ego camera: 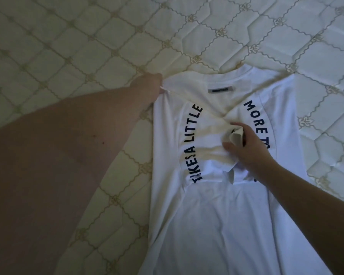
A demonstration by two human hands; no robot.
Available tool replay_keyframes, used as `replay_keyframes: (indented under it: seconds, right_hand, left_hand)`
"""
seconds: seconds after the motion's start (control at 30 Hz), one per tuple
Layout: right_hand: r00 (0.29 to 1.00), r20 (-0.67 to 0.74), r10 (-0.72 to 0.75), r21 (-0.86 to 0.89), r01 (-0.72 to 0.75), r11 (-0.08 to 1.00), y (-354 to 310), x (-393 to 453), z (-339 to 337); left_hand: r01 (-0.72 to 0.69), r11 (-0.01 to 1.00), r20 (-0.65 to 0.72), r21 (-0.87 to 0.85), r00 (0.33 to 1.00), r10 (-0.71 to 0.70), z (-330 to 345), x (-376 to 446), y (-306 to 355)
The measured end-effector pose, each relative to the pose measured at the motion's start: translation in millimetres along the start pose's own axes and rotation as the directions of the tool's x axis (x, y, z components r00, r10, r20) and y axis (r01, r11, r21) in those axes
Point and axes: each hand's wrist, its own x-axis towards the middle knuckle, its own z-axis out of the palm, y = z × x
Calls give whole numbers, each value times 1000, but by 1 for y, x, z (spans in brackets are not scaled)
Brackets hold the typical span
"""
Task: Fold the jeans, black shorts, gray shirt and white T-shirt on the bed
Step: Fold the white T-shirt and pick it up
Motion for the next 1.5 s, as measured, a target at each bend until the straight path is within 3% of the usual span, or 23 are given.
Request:
replay_keyframes:
  seconds: [0.1, 0.2, 0.3, 0.43, 0.53, 0.67, 0.77, 0.83, 0.9, 0.93, 1.0, 1.23, 1.37, 1.5]
  right_hand:
    - [1000, 4, -19, -7, 19, 1000, 2, 4, -11]
    - [998, 3, 57, 115, -57, 992, -1, 14, -16]
    - [987, 90, 130, 230, -147, 962, -8, 20, -20]
    - [983, 98, 157, 100, -166, 981, -19, 13, -19]
    - [986, -52, 156, -110, -161, 981, -29, -1, -12]
    - [930, -364, -48, -340, -85, 936, -32, -26, -14]
    - [879, -464, -106, -313, -51, 948, -29, -60, -5]
    - [944, -323, -66, -322, -44, 946, -21, -89, 22]
    - [996, -5, 92, -341, -88, 936, -17, -121, 64]
    - [972, 140, 187, -331, -132, 934, -15, -136, 84]
    - [919, 269, 287, -306, -201, 931, -10, -160, 118]
    - [844, 325, 426, -203, -378, 903, 4, -203, 161]
    - [822, 323, 469, -117, -457, 882, 10, -222, 155]
    - [892, 250, 378, -14, -387, 922, 22, -232, 125]
  left_hand:
    - [100, 982, -64, -163, 992, -111, 4, -11, 1]
    - [142, 959, -119, -247, 977, -176, 18, -29, 2]
    - [150, 937, -102, -315, 976, -191, 36, -60, -4]
    - [168, 911, -73, -377, 975, -211, 52, -113, -4]
    - [221, 868, -1, -444, 969, -247, 64, -161, -2]
    - [263, 866, 155, -425, 964, -217, 91, -239, -1]
    - [290, 865, 244, -409, 948, -203, 112, -302, -3]
    - [327, 840, 323, -433, 926, -194, 125, -338, -4]
    - [347, 836, 434, -425, 889, -148, 136, -372, -8]
    - [334, 844, 472, -420, 875, -111, 141, -388, -10]
    - [295, 862, 507, -413, 861, -52, 151, -416, -13]
    - [347, 823, 453, -451, 883, -124, 154, -480, 9]
    - [283, 856, 364, -433, 924, -121, 155, -504, 41]
    - [269, 860, 324, -433, 937, -130, 161, -523, 69]
